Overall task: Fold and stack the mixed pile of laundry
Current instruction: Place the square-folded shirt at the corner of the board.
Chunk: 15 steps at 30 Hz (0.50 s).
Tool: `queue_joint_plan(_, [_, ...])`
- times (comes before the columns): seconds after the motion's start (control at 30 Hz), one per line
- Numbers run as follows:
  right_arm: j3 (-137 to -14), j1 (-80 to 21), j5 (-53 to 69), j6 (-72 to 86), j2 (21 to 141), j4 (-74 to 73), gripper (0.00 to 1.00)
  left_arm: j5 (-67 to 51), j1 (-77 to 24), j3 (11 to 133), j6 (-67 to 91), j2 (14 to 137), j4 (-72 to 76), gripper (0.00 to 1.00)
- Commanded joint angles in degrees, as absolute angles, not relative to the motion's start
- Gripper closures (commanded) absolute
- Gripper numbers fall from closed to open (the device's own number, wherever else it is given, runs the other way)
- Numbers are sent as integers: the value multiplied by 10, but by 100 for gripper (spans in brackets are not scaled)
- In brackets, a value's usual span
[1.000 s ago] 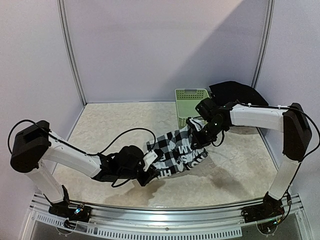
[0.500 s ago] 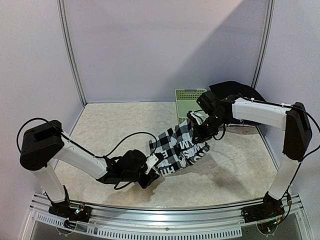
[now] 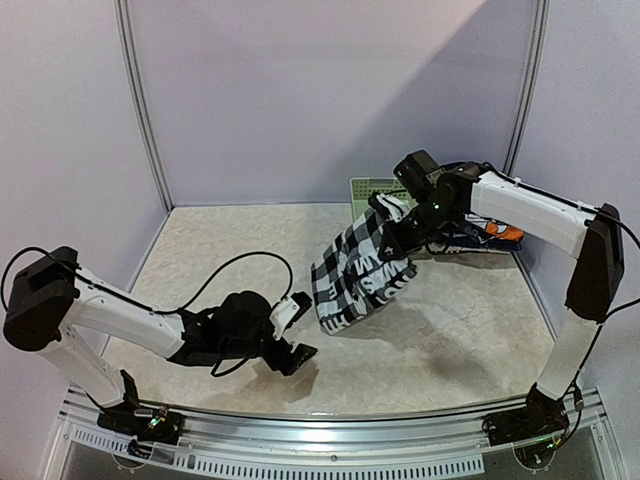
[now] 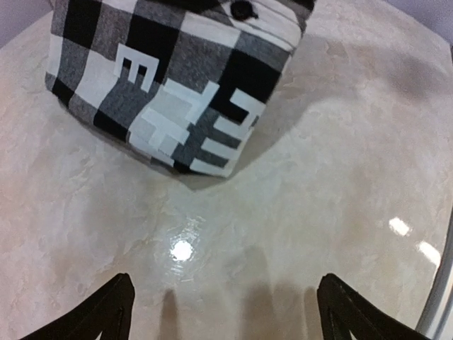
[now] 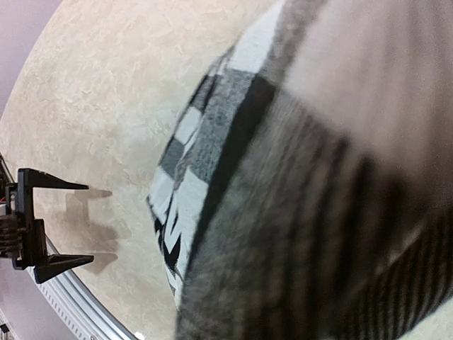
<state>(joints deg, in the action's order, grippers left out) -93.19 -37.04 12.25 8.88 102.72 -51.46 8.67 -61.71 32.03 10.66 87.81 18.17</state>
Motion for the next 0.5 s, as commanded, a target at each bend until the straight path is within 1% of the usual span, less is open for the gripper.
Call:
queue_joint_plan(0.0, [-1002, -362, 99, 61, 1031, -556, 100, 97, -613, 300, 110, 853, 176, 5])
queue_joint_plan(0.47, [-1245, -329, 85, 6, 1091, -669, 100, 78, -617, 279, 123, 836, 195, 5])
